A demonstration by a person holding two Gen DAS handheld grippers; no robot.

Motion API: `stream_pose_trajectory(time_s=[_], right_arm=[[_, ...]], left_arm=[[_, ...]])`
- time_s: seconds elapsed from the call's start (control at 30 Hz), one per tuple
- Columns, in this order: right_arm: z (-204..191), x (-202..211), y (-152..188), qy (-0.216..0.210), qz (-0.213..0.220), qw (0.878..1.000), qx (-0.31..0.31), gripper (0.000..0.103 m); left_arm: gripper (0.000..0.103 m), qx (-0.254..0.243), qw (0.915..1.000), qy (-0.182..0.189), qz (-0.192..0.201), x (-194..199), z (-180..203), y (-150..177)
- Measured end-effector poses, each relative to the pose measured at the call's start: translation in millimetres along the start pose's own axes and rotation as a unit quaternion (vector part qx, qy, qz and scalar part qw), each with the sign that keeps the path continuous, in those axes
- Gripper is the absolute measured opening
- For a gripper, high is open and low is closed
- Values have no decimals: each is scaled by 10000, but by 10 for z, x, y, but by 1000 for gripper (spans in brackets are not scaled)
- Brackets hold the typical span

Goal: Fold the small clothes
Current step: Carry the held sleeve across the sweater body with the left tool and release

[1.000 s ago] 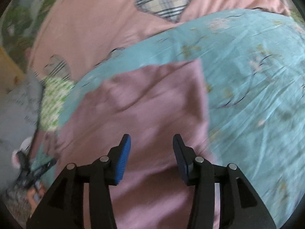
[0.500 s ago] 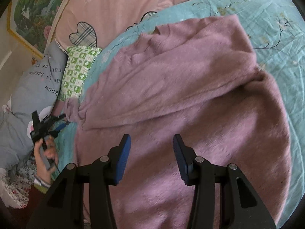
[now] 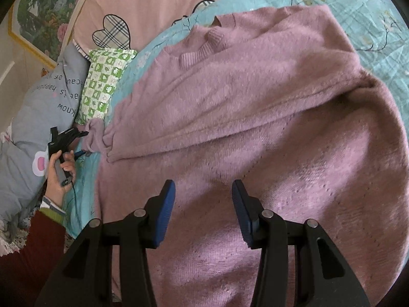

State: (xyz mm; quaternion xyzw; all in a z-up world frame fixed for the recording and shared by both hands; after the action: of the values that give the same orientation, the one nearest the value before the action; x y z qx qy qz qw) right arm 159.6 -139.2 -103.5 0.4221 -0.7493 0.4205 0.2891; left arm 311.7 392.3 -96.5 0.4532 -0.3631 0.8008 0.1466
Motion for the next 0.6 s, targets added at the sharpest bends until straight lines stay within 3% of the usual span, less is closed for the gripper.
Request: stream_pose_trajectory(time_s=[0.07,0.1,0.13,0.23,0.37,0.5,0.6], right_arm=[[13,-7,-1,37,8,10000,-21,47],[19,-4,-3,45,14,10000,-24,47],[25,1,-4,57,26,10000,-26,47],[27,34,-10,102,90,9999,24,47],[13,84,-9,77,186,9998,31,47],[8,168,-1,41,290,9996,-10,47],[50,287,-4,19,411,9991,-87,47]], left_arm=[[46,-235,9997,8,-106,-82,50,24],[20,-359,9993,21,-131,-99,76,37],[14,-429,9990,5,-125,-93,91,45],[11,-637,9978,198,31,71,236,79],[11,-1243,9888,751,343,565,763,258],[11,-1958,9675,1517,505,1129,1613,618],[11,-2557,9432,2075,445,1404,2291,1017]])
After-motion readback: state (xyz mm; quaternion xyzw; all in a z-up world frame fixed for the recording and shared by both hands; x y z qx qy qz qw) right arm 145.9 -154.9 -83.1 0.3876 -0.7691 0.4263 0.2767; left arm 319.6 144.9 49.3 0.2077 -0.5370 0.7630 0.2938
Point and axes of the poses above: each gripper's, at about its wrist camera, not at the fingertips, and x roughly against the way its jaws point, z to its right, y to its underside, the point moved 10 cm from there along -x, roughly the way its jaws point, and after that the axes turned 5 degrees about y, right-handed, at the moved point
